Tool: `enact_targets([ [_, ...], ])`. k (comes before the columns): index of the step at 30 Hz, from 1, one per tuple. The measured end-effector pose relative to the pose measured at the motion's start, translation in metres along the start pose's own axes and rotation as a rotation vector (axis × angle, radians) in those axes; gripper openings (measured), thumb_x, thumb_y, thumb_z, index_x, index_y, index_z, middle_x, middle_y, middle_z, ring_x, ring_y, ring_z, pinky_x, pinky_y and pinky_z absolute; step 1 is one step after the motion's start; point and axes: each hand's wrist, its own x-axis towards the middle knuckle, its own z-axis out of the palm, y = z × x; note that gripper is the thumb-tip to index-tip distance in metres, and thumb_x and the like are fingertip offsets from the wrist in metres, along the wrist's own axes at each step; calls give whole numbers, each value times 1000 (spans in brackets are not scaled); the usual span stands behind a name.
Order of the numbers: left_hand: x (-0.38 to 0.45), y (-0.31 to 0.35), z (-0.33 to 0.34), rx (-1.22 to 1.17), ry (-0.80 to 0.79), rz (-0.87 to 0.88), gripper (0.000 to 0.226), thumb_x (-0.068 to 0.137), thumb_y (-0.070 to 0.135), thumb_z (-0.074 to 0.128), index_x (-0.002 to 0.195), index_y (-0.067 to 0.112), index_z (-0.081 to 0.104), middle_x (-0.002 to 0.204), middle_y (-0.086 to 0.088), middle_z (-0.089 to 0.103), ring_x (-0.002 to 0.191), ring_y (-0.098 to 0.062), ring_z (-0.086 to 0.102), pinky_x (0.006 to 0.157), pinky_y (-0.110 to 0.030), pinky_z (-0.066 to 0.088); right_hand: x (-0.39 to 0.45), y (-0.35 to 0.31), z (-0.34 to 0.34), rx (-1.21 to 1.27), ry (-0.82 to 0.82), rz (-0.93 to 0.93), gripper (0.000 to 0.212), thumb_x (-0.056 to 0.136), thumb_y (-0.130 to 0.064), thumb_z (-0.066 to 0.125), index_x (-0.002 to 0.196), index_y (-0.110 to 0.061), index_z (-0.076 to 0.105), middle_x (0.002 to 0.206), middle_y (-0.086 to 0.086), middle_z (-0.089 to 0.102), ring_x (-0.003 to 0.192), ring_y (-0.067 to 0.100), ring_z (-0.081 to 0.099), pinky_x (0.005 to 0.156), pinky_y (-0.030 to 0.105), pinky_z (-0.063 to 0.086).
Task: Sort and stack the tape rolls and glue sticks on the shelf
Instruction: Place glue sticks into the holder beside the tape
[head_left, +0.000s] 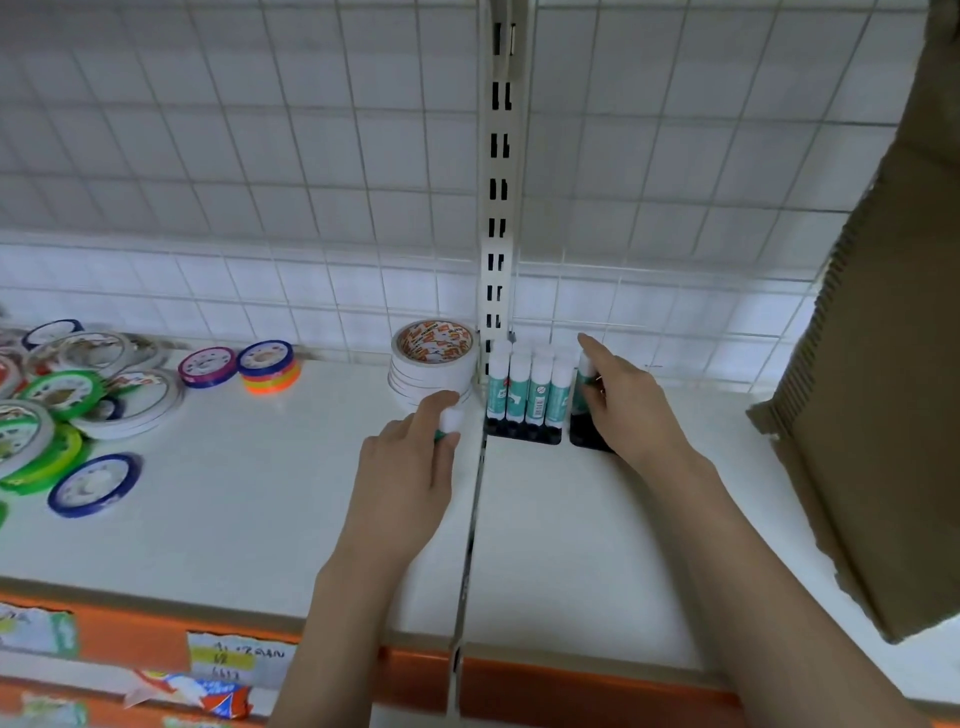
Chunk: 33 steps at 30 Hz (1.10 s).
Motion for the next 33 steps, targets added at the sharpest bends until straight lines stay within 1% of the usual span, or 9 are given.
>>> enact_targets([
  [4,-1,-1,3,-21,1,0,33,89,19,45,122,17,51,59,18,33,53,-14,39,53,-27,27,0,-1,1,12,-2,23,55,95,-6,42,146,-18,28,113,13,58,95,29,53,69,25,29],
  [8,-2,-1,8,-56,-1,8,32,90,20,44,120,28,39,65,7,48,54,-16,44,56,-29,32,1,-5,2,45,-21,17,56,92,-2,42,145,-18,31,109,13,60,90,28,52,69,27,31],
  [10,-2,-2,10,-62,-6,10,32,90,21,44,119,30,37,65,4,50,53,-16,44,54,-29,33,1,-6,2,56,-17,15,56,91,-1,42,144,-17,33,104,13,60,84,27,48,69,29,34],
  [13,-3,-1,11,-63,-6,15,31,90,20,44,119,30,38,61,8,42,51,-14,39,51,-25,27,1,-7,2,64,0,13,54,90,0,42,142,-15,35,94,13,59,77,23,43,66,30,31],
  [16,-3,-1,13,-72,-11,12,32,90,21,43,120,30,37,65,2,51,54,-20,43,55,-29,31,2,-9,4,55,11,15,52,90,-1,40,140,-14,36,87,8,53,76,24,41,63,29,27],
  [20,-5,1,14,-84,0,20,33,90,21,43,121,30,37,71,-2,58,53,-19,44,55,-30,34,1,-10,7,72,28,41,50,92,-4,41,141,-14,35,101,13,59,80,23,42,66,28,28],
  [24,-6,1,15,-114,13,11,34,90,21,44,121,31,37,73,-5,60,53,-19,45,55,-31,37,1,-11,8,70,29,49,52,94,-6,40,144,-15,31,110,15,60,96,30,52,70,27,29],
  [29,-8,3,12,-156,23,-2,34,90,21,44,122,30,38,71,-12,59,64,-26,55,58,-37,46,0,-12,5,144,27,104,59,96,-10,46,148,-13,20,105,13,60,94,30,56,76,31,39],
  [33,-6,7,7,-210,2,-33,31,92,20,49,123,16,49,91,-2,61,78,-20,59,69,-31,46,2,-9,1,169,-13,105,62,95,-14,49,148,-11,18,92,13,61,91,32,57,74,33,42],
])
